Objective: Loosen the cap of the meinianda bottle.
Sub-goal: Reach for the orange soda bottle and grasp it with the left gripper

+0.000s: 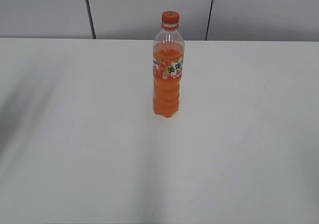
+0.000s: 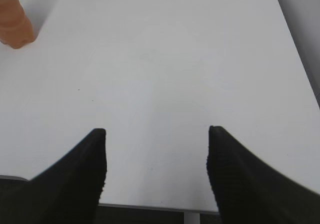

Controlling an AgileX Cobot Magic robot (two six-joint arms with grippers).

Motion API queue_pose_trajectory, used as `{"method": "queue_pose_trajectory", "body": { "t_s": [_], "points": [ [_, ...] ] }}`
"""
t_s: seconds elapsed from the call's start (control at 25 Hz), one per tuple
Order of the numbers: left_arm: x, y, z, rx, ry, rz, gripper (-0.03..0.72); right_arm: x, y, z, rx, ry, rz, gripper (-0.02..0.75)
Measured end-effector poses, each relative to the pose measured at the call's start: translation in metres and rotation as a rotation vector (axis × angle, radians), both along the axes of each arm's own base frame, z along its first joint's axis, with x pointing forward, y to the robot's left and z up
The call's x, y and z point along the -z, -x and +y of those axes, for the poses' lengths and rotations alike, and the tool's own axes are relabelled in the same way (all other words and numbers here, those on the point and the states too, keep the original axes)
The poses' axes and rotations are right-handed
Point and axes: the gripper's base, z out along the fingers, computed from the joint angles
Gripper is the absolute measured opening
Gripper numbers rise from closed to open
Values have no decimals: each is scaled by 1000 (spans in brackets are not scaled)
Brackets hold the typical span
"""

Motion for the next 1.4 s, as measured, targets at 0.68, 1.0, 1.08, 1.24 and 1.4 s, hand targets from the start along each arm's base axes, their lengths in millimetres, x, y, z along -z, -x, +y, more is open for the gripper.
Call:
{"method": "queue_pose_trajectory", "body": {
  "t_s": [0.68, 1.0, 1.08, 1.24, 1.4],
  "points": [
    [35, -24, -2, 0, -9, 141, 435, 0, 0, 0, 0, 0, 0, 476],
    [48, -32, -2, 1, -12, 190, 435, 0, 0, 0, 0, 0, -1, 476],
    [50, -33, -2, 2, -12, 191, 435, 0, 0, 0, 0, 0, -1, 476],
    [53, -37, -3, 9, -17, 171, 435, 0, 0, 0, 0, 0, -1, 476],
    [59, -44, -6, 41, -50, 146, 435, 0, 0, 0, 0, 0, -1, 476]
  ]
}}
